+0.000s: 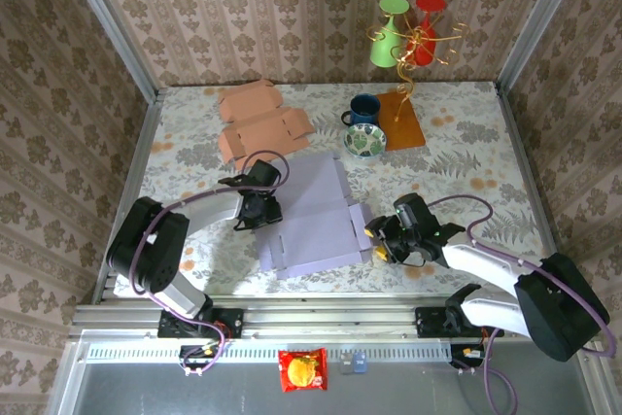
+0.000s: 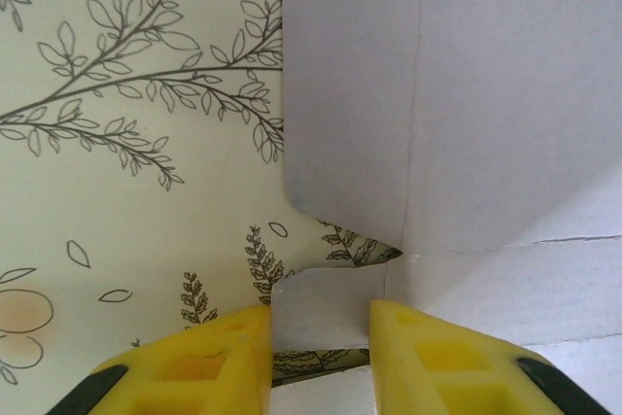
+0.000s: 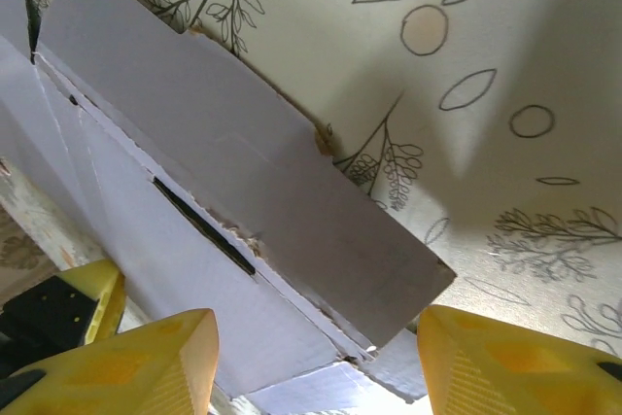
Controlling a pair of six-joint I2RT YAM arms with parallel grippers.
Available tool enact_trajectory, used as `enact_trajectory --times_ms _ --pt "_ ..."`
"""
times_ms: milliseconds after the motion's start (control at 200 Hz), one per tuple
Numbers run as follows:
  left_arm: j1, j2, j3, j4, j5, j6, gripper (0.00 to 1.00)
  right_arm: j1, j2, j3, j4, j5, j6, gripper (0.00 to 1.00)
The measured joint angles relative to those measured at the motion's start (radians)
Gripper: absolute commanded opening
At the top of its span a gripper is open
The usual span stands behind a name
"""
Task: Fold the paper box
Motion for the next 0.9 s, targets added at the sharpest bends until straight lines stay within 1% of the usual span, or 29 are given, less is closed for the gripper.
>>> enact_trajectory --times_ms 145,325,595,900 --pt "-0.001 0.001 0.000 0.006 0.002 0.000 0.31 0.002 0.006 -0.022 0.036 0.000 0.036 0.56" --pt "-0.001 0.001 -0.002 0.014 0.009 -0.004 0.30 0.007 0.010 -0.052 0.101 0.002 0.070 0.50" --pt "-0.002 0.001 -0.004 0.019 0.013 -0.007 0.30 0.009 0.029 -0.058 0.169 0.028 0.074 0.45" --pt "-0.002 0.004 -0.004 0.026 0.016 -0.007 0.30 0.008 0.010 -0.061 0.183 0.077 0.063 0.29"
